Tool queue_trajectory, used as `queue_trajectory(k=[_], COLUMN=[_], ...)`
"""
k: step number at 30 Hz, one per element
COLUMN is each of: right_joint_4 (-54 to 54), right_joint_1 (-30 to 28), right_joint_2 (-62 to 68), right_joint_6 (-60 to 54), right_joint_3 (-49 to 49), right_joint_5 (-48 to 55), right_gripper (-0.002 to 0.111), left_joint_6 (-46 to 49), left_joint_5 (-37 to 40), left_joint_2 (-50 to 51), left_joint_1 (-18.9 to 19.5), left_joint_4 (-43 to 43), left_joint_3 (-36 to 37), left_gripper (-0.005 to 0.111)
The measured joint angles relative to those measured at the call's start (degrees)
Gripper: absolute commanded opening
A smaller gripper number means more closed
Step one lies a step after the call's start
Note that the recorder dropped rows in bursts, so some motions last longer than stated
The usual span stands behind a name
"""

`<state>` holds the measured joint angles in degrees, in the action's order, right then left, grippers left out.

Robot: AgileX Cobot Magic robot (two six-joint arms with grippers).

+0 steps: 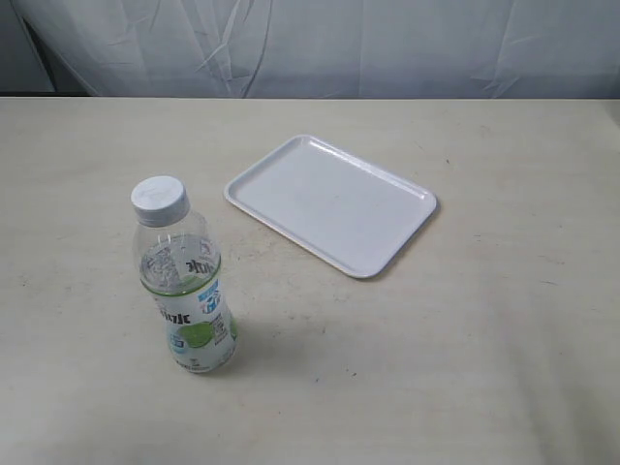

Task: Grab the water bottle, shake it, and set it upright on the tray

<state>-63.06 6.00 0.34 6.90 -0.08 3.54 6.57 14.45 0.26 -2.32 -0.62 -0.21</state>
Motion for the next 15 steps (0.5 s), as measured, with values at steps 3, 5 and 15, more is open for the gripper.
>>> queue_trajectory(k=[3,5,15], right_joint_4=[-1.4,-1.6,-6.6], right_joint_1=[0.0,0.0,0.0], right_joint_2=[0.0,0.0,0.0], right_joint_6=[0.0,0.0,0.8], right_joint_3=[0.0,0.0,0.0], right_joint_5=[0.1,0.4,2.0], right_gripper=[0.103,0.094,0.022], left_joint_6=[0.0,0.0,0.0], left_joint_5=[0.0,0.0,0.0], left_joint_2=[0.0,0.0,0.0], left_joint_1=[0.0,0.0,0.0], left_joint_4=[0.0,0.0,0.0], left_joint_3=[0.0,0.0,0.0], left_gripper=[0.000,0.000,0.000])
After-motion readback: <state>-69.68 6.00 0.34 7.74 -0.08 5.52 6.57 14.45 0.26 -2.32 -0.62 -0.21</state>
